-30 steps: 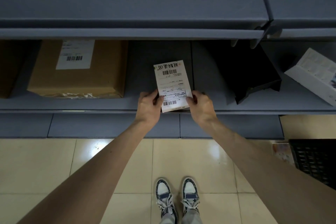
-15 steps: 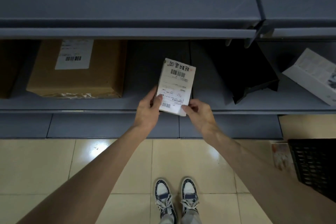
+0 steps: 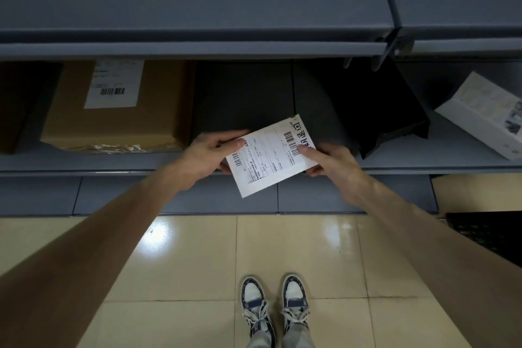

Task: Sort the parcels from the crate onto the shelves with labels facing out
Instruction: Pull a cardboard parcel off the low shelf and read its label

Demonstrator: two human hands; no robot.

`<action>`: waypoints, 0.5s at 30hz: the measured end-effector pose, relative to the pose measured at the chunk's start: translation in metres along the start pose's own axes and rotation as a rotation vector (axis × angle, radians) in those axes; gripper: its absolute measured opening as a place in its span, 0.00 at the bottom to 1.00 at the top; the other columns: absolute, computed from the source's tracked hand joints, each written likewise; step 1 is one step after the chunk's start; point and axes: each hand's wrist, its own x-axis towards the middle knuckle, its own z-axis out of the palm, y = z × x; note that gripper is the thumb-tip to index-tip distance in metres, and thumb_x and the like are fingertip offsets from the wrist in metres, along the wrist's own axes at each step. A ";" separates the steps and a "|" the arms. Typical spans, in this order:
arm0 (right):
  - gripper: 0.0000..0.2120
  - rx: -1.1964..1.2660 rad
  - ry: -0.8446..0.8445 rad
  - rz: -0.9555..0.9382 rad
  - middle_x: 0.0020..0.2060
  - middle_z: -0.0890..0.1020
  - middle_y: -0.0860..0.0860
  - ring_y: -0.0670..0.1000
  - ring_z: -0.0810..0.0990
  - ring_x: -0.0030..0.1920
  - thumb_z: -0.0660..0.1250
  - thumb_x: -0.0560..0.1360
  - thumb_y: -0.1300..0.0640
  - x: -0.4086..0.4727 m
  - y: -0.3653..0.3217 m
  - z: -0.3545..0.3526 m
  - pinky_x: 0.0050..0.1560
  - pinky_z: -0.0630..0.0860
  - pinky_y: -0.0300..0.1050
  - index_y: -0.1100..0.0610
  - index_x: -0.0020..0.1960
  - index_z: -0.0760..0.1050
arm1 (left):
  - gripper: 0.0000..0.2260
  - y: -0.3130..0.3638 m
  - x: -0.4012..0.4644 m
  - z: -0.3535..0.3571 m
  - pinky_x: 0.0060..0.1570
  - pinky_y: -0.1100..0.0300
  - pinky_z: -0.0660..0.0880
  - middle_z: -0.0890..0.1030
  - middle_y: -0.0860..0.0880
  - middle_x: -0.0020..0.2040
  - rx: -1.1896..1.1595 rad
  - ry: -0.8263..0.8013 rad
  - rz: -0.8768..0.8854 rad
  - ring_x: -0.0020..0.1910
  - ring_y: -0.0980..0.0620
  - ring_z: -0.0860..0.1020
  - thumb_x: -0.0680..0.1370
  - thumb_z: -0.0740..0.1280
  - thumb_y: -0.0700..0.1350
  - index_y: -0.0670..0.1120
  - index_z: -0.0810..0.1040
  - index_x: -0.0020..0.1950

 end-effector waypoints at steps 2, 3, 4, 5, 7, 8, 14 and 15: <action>0.15 0.081 0.040 0.019 0.50 0.85 0.58 0.53 0.80 0.43 0.70 0.76 0.53 -0.001 0.004 0.001 0.53 0.80 0.50 0.63 0.58 0.79 | 0.20 -0.007 -0.002 0.005 0.51 0.51 0.83 0.84 0.48 0.54 -0.112 0.106 0.015 0.55 0.50 0.83 0.80 0.68 0.46 0.56 0.72 0.72; 0.15 0.123 0.067 0.030 0.50 0.85 0.58 0.54 0.81 0.44 0.71 0.76 0.54 -0.001 0.005 0.001 0.52 0.80 0.50 0.63 0.56 0.79 | 0.23 -0.012 -0.002 0.009 0.51 0.51 0.83 0.84 0.48 0.55 -0.194 0.165 0.009 0.54 0.51 0.84 0.79 0.70 0.47 0.55 0.71 0.72; 0.13 0.164 0.088 0.037 0.50 0.85 0.58 0.55 0.82 0.44 0.72 0.75 0.54 -0.002 0.006 0.002 0.52 0.81 0.50 0.62 0.55 0.79 | 0.25 -0.016 -0.003 0.014 0.52 0.51 0.83 0.84 0.49 0.56 -0.280 0.218 -0.005 0.54 0.51 0.84 0.76 0.73 0.49 0.54 0.71 0.72; 0.12 0.212 0.103 0.045 0.50 0.85 0.58 0.55 0.82 0.44 0.72 0.75 0.54 -0.002 0.008 0.004 0.52 0.82 0.49 0.61 0.53 0.79 | 0.29 -0.022 -0.005 0.020 0.53 0.50 0.82 0.84 0.48 0.58 -0.360 0.256 -0.029 0.54 0.50 0.84 0.74 0.75 0.51 0.50 0.71 0.73; 0.10 0.304 0.123 0.072 0.48 0.85 0.56 0.56 0.83 0.44 0.73 0.74 0.55 -0.003 0.010 0.007 0.51 0.82 0.47 0.59 0.51 0.78 | 0.37 -0.030 -0.008 0.037 0.55 0.49 0.82 0.83 0.46 0.60 -0.497 0.293 -0.095 0.53 0.50 0.85 0.70 0.77 0.54 0.42 0.69 0.74; 0.10 0.335 0.130 0.083 0.48 0.85 0.55 0.56 0.83 0.43 0.74 0.74 0.56 -0.003 0.011 0.008 0.51 0.82 0.47 0.59 0.50 0.78 | 0.36 -0.032 -0.011 0.047 0.55 0.50 0.82 0.83 0.46 0.60 -0.545 0.283 -0.116 0.53 0.49 0.85 0.71 0.77 0.52 0.39 0.69 0.73; 0.22 0.414 0.091 0.100 0.52 0.85 0.58 0.58 0.85 0.50 0.75 0.73 0.55 -0.009 0.020 0.012 0.52 0.82 0.46 0.66 0.61 0.74 | 0.23 -0.031 -0.013 0.080 0.55 0.51 0.82 0.84 0.43 0.58 -0.822 0.285 -0.133 0.54 0.47 0.85 0.74 0.76 0.43 0.39 0.73 0.66; 0.22 0.409 0.064 0.100 0.52 0.85 0.58 0.58 0.85 0.50 0.75 0.73 0.55 -0.010 0.022 0.011 0.53 0.82 0.47 0.67 0.61 0.74 | 0.23 -0.031 -0.011 0.079 0.55 0.51 0.82 0.84 0.43 0.58 -0.848 0.309 -0.133 0.54 0.47 0.85 0.74 0.76 0.43 0.39 0.72 0.66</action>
